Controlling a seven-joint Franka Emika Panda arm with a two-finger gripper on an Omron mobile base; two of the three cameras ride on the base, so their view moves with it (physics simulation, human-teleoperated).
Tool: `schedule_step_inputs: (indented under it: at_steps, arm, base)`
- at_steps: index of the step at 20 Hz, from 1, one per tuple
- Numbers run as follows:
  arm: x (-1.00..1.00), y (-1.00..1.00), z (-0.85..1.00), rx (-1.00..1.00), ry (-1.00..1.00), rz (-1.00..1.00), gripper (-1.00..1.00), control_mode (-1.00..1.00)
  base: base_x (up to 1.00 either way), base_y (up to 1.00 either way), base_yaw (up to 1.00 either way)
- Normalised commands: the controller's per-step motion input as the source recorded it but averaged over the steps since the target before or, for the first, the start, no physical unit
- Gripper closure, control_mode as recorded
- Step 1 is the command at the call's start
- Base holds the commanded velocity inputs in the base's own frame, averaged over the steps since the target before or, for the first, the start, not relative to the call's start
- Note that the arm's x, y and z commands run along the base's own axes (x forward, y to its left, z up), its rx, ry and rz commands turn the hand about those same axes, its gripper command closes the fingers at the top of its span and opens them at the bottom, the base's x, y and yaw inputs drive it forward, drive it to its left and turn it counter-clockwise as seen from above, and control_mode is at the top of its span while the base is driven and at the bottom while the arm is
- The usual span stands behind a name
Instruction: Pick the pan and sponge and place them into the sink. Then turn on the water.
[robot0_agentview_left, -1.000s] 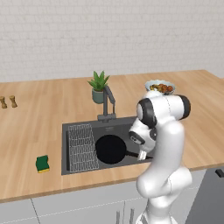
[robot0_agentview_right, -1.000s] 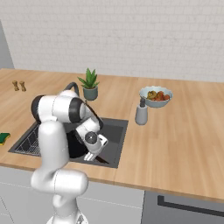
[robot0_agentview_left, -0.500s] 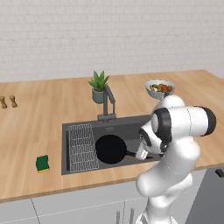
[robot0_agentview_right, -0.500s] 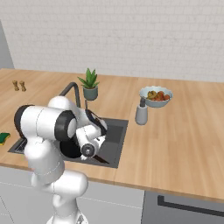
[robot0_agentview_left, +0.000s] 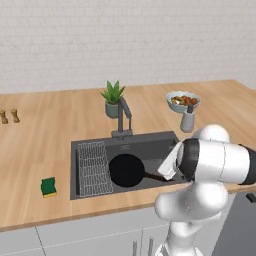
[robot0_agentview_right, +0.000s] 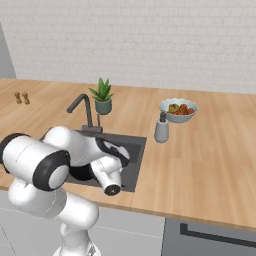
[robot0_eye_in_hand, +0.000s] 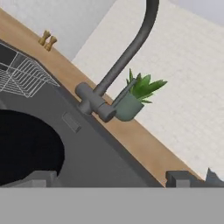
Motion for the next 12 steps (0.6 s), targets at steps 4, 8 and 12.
schedule_step_inputs:
  at_steps: [4, 8, 12]
  arm:
    - [0.01, -0.39, 1.00, 0.06, 0.06, 0.10, -1.00, -1.00]
    - [-0.05, -0.10, 1.00, 0.00, 0.02, 0.08, -1.00, -1.00]
    - [-0.56, 0.00, 1.00, -0.07, -0.11, 0.05, -1.00, -1.00]
  base:
    - [0.00, 0.00, 0.00]
    - [0.00, 0.00, 0.00]
    - [0.00, 0.00, 0.00]
